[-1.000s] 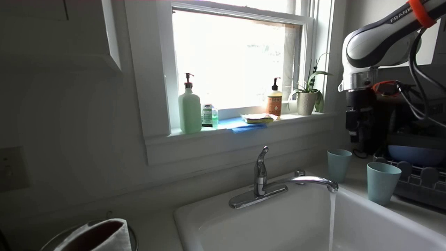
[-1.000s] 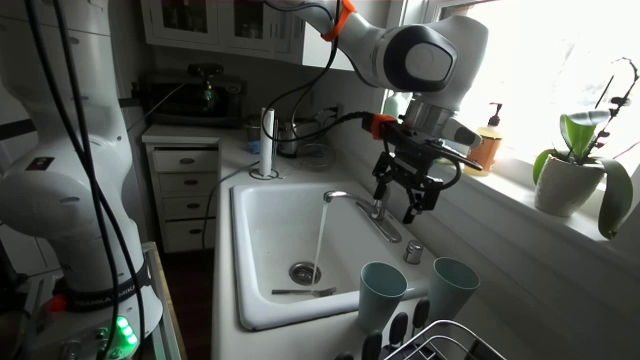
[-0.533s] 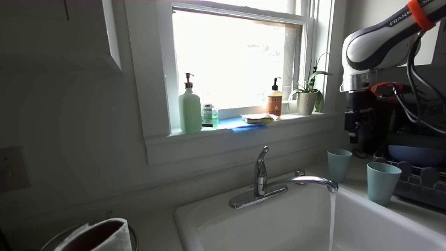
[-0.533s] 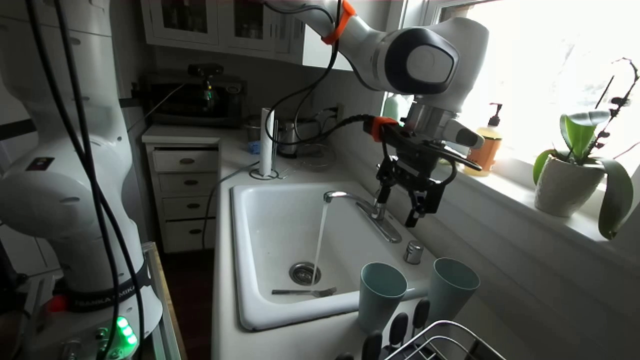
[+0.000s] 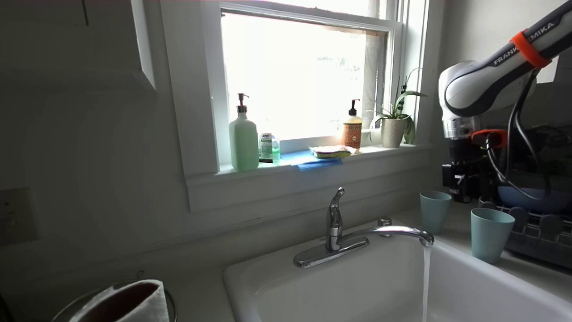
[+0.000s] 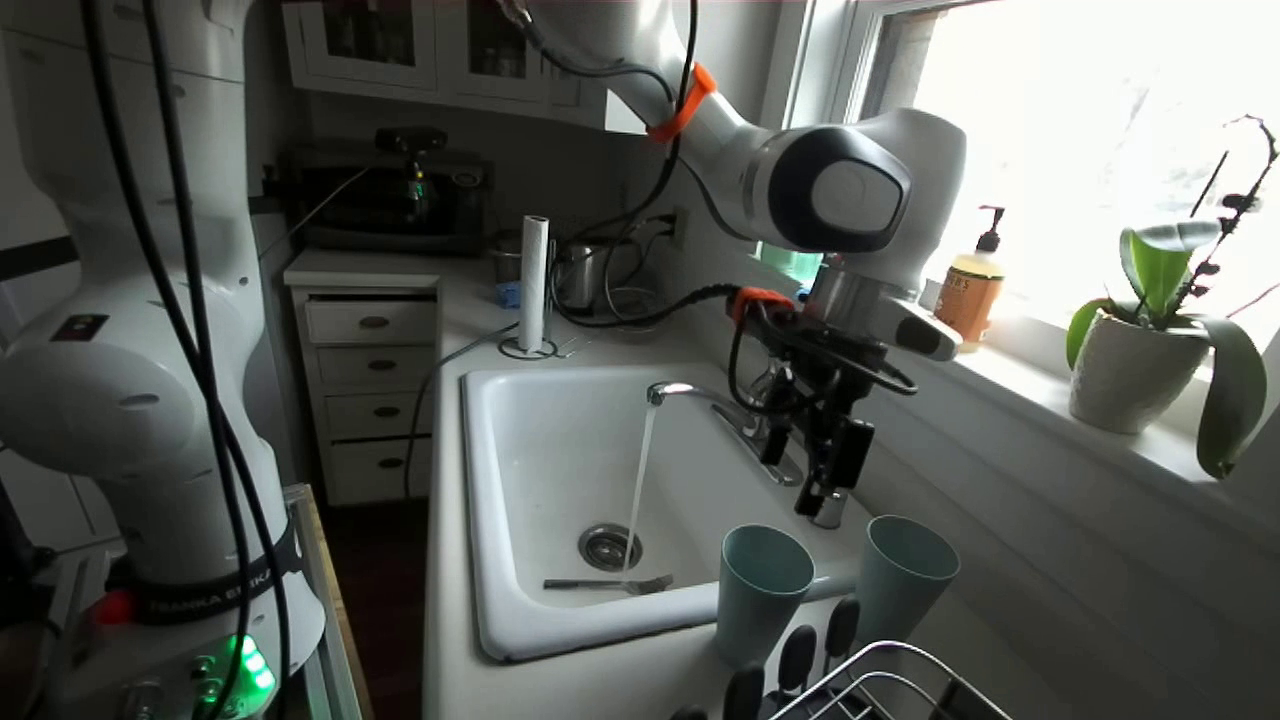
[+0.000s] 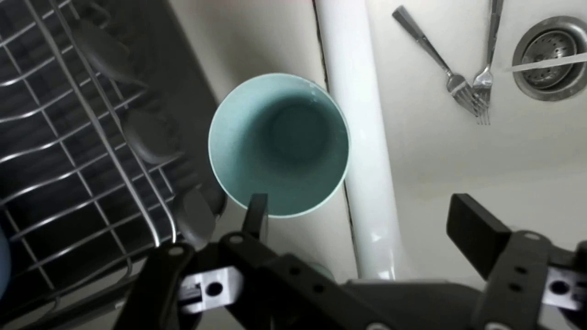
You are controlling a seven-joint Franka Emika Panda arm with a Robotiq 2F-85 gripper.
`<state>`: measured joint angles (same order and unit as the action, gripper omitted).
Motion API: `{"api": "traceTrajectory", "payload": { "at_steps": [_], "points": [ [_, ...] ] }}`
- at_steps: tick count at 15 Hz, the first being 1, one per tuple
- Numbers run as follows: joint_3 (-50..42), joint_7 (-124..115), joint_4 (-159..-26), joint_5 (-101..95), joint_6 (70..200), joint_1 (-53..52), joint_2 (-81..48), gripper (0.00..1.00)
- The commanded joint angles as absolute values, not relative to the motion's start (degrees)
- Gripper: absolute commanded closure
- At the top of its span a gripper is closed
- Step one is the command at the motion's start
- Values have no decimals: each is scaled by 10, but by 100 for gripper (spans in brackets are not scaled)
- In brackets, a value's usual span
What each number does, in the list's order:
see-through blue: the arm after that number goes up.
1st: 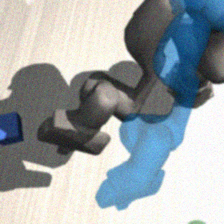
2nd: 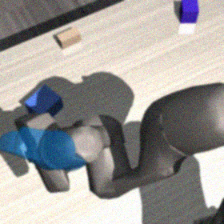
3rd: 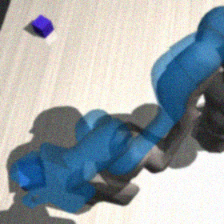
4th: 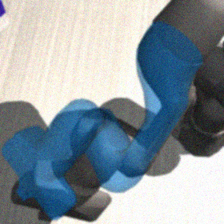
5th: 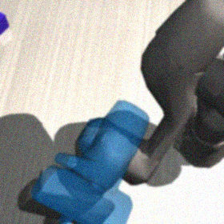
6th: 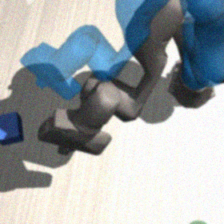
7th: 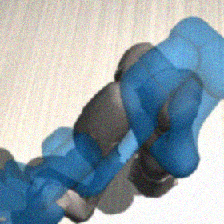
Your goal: Open the tap, then fetch some water in the closest cup
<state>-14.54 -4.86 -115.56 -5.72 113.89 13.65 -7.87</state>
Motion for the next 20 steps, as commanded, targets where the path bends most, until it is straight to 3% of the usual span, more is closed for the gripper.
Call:
{"api": "traceTrajectory", "payload": {
  "at_steps": [1, 6, 8, 12, 15, 16, 18, 20],
  "points": [
    [-152, -82, -1167, -44, 1149, 145, -104, 0],
    [-153, -87, -1176, -19, 1156, 150, -122, 0],
    [-154, -98, -1176, -19, 1165, 150, -129, 7],
    [-152, -113, -1176, 0, 1210, 151, -136, 6],
    [-152, -127, -1179, 6, 1241, 148, -141, 13],
    [-153, -133, -1179, 4, 1245, 147, -143, 31],
    [-154, -144, -1178, -1, 1247, 145, -150, 39],
    [-154, -156, -1177, -6, 1245, 141, -155, 55]
  ]
}}
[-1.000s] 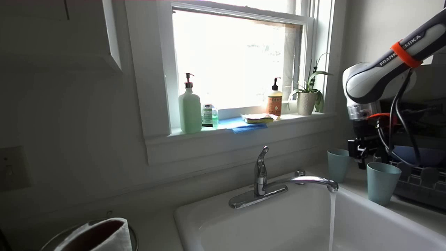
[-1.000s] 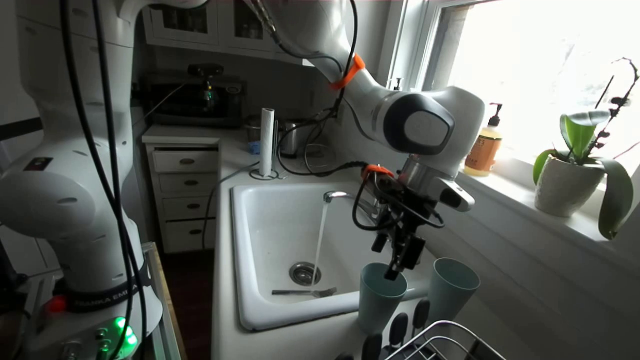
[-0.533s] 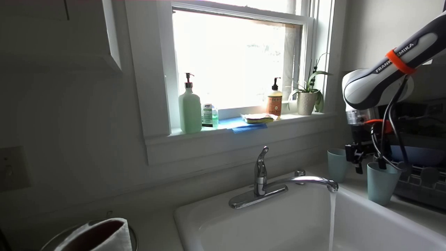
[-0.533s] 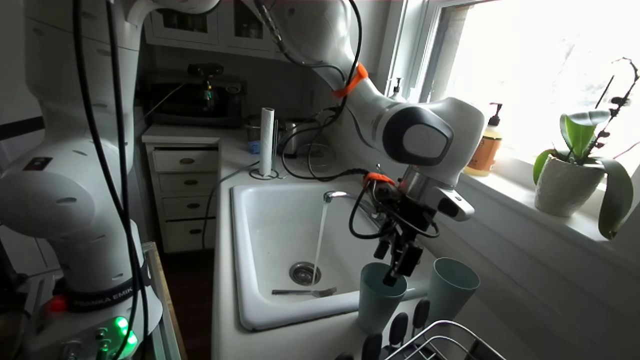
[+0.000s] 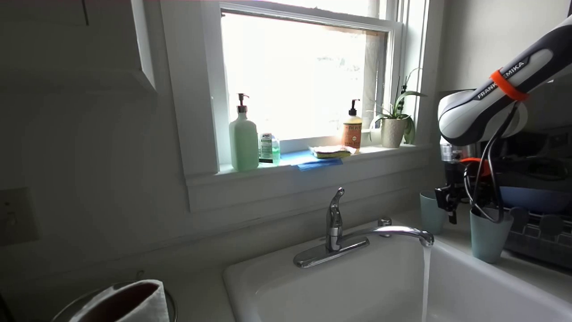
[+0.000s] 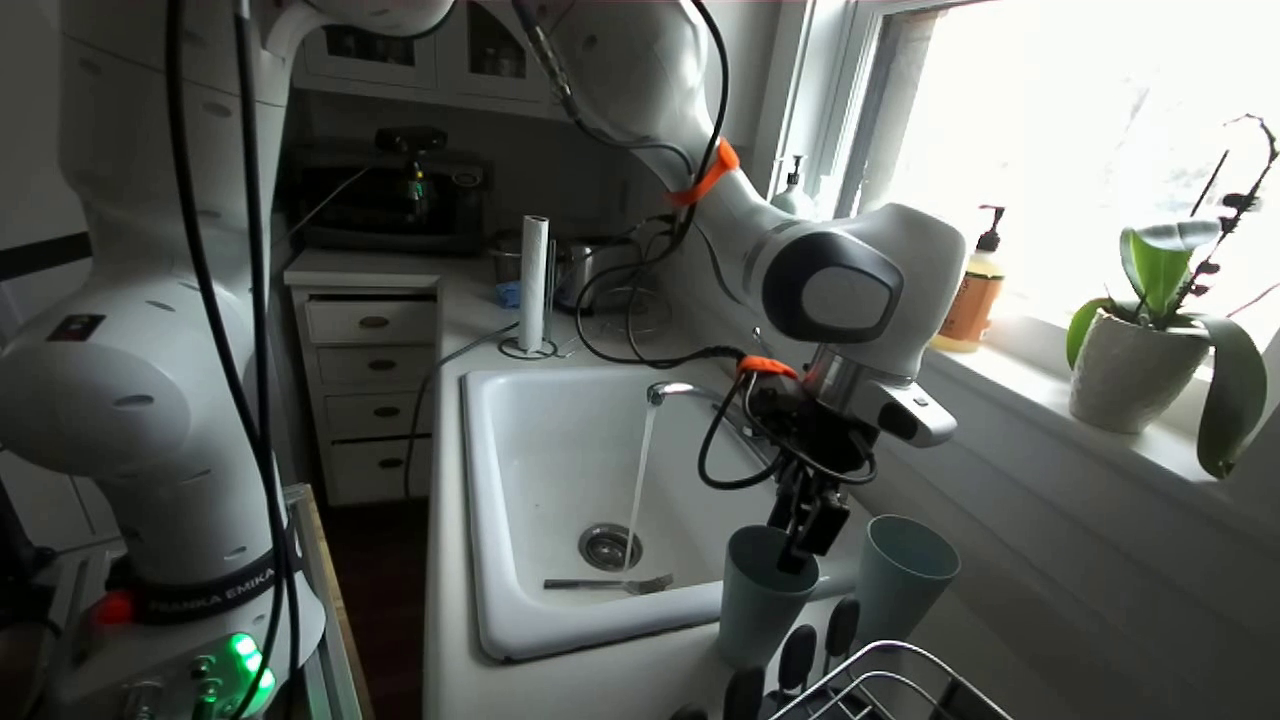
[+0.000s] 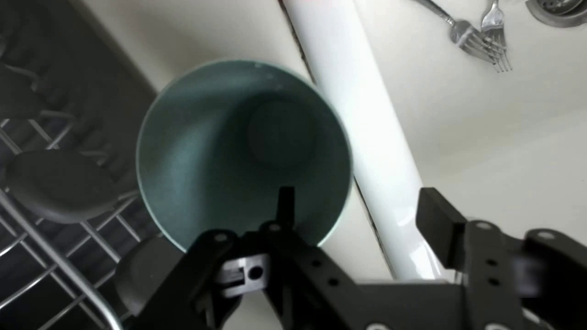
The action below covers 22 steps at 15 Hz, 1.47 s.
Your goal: Open the tap, then fetch some water in the closest cup
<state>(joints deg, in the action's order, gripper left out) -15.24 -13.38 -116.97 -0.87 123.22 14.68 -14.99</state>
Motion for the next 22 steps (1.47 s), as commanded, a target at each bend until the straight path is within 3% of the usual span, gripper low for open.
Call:
{"api": "traceTrajectory", "payload": {
  "at_steps": [1, 5, 7, 22],
  "points": [
    [-154, -159, -1177, -5, 1242, 141, -158, 61],
    [-153, -175, -1178, -10, 1237, 134, -159, 89],
    [-153, -182, -1178, -11, 1235, 130, -157, 99],
    [-125, -338, -1216, 69, 1216, 91, -83, 99]
  ]
}}
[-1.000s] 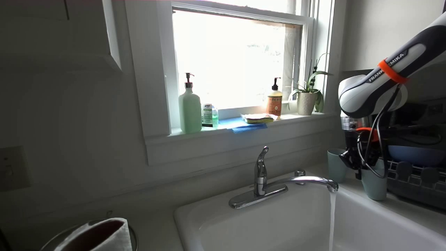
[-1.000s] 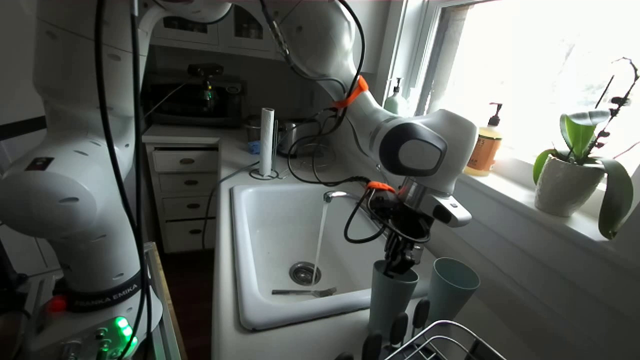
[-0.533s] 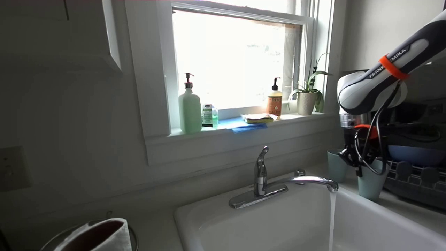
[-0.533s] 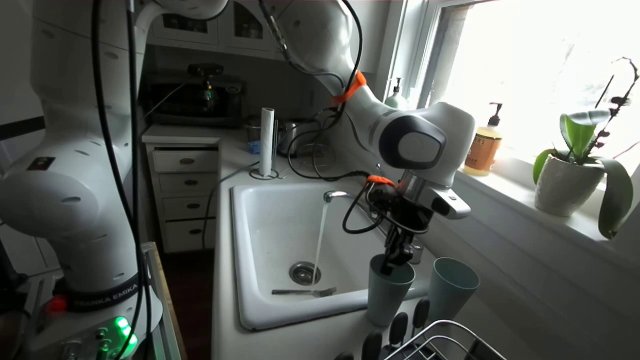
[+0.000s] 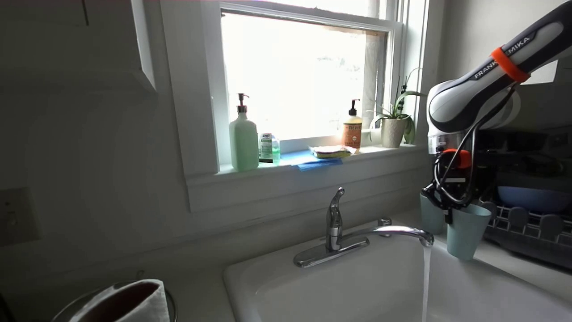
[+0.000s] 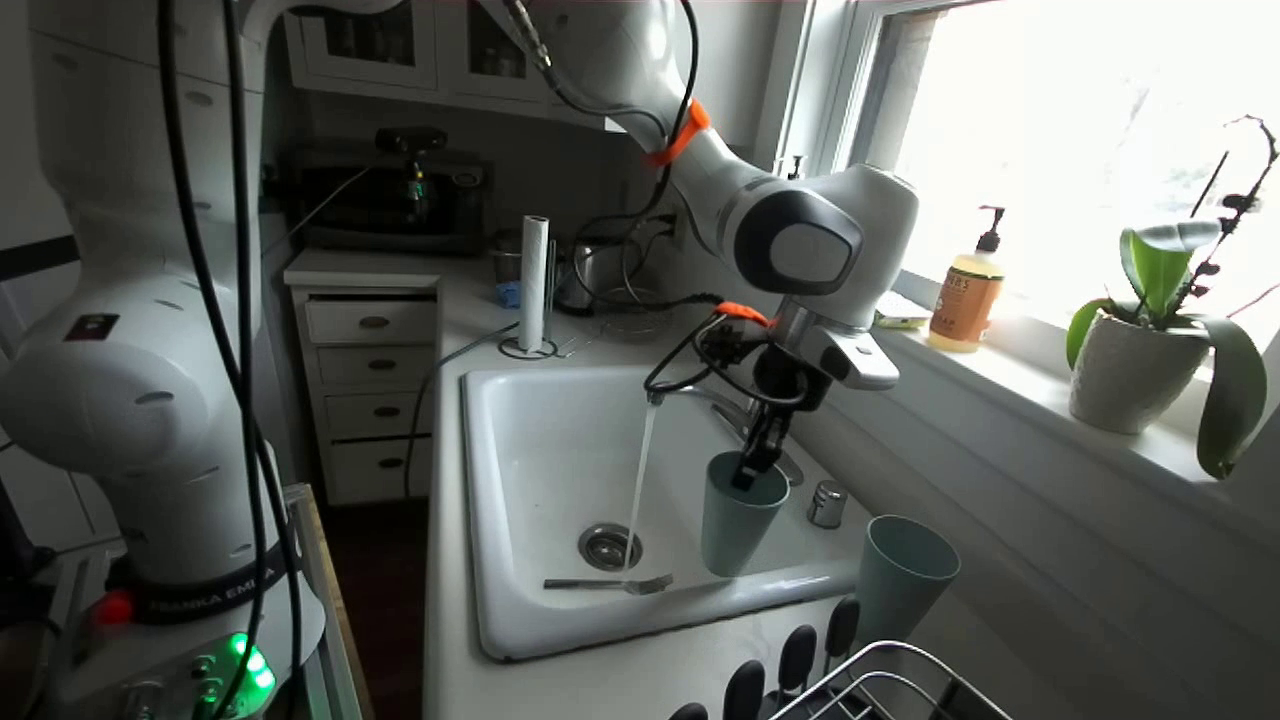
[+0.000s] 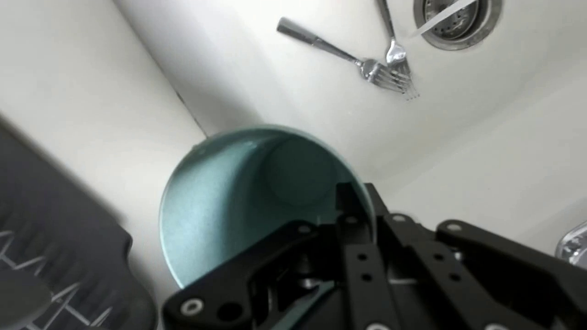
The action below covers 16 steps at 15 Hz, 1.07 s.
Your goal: Open the tap, then fetch some water in the closest cup
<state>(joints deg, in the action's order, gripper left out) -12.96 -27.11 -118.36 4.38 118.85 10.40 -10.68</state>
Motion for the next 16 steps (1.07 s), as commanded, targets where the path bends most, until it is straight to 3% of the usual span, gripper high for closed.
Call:
{"api": "traceTrajectory", "payload": {
  "at_steps": [1, 5, 6, 16],
  "points": [
    [-123, -371, -1227, 71, 1243, 85, -82, 99],
    [-115, -470, -1251, 74, 1307, 67, -93, 99],
    [-117, -432, -1229, 57, 1277, 74, -102, 95],
    [-107, -476, -1255, 71, 1308, 62, -108, 99]
  ]
}}
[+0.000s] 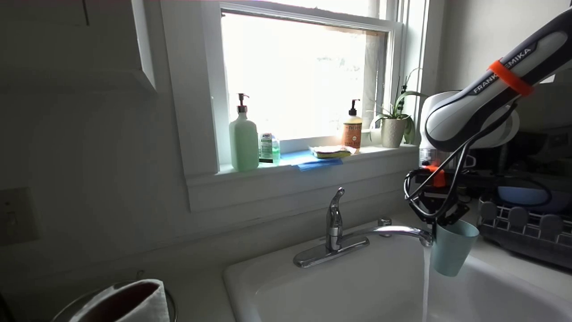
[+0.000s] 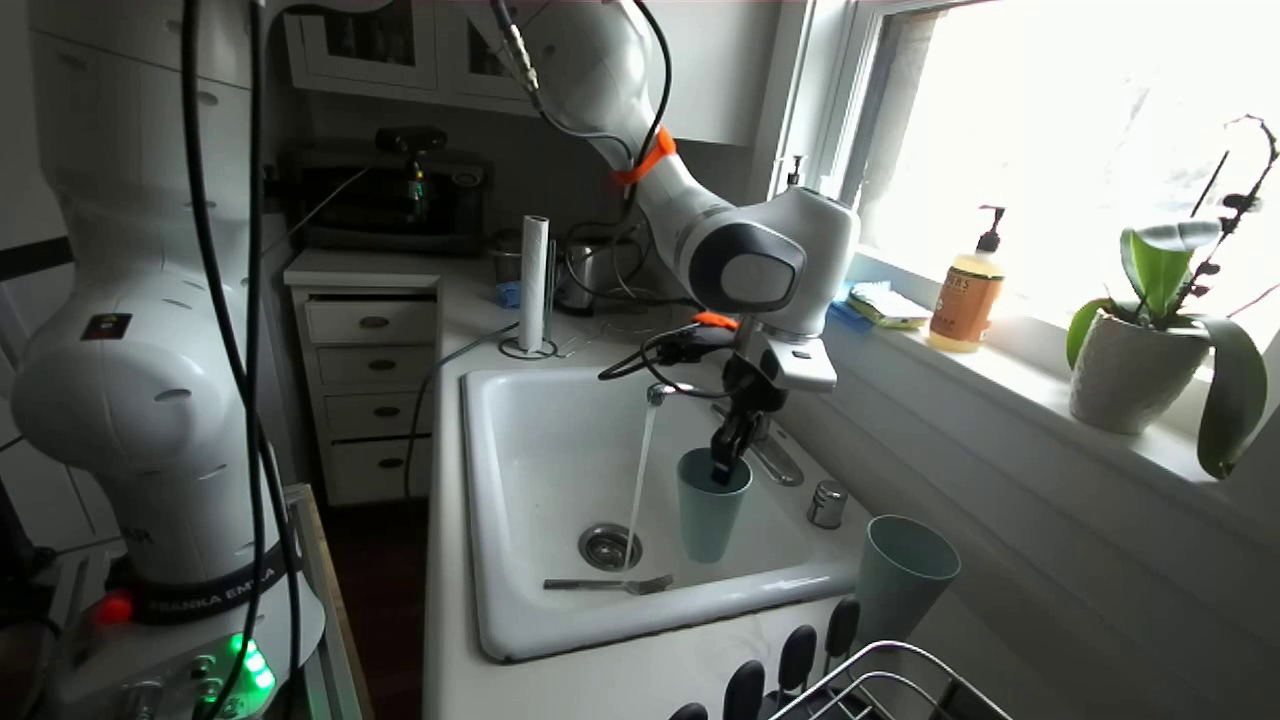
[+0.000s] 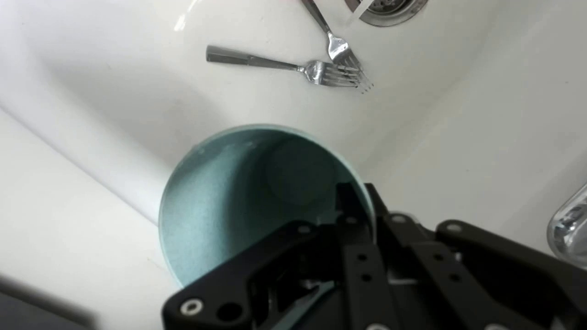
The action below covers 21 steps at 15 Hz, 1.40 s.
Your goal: Open the tap, then fetch some water in the closest cup
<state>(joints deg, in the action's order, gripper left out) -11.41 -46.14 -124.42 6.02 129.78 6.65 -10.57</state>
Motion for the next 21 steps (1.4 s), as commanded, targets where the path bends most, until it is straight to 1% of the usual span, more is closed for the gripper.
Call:
{"api": "traceTrajectory", "payload": {
  "at_steps": [1, 6, 13, 21],
  "points": [
    [-103, -473, -1258, 81, 1313, 62, -112, 99],
    [-95, -495, -1254, 130, 1305, 63, -120, 99],
    [-71, -580, -1270, 188, 1364, 39, -145, 99],
    [-76, -615, -1248, 197, 1349, 44, -140, 99]
  ]
}}
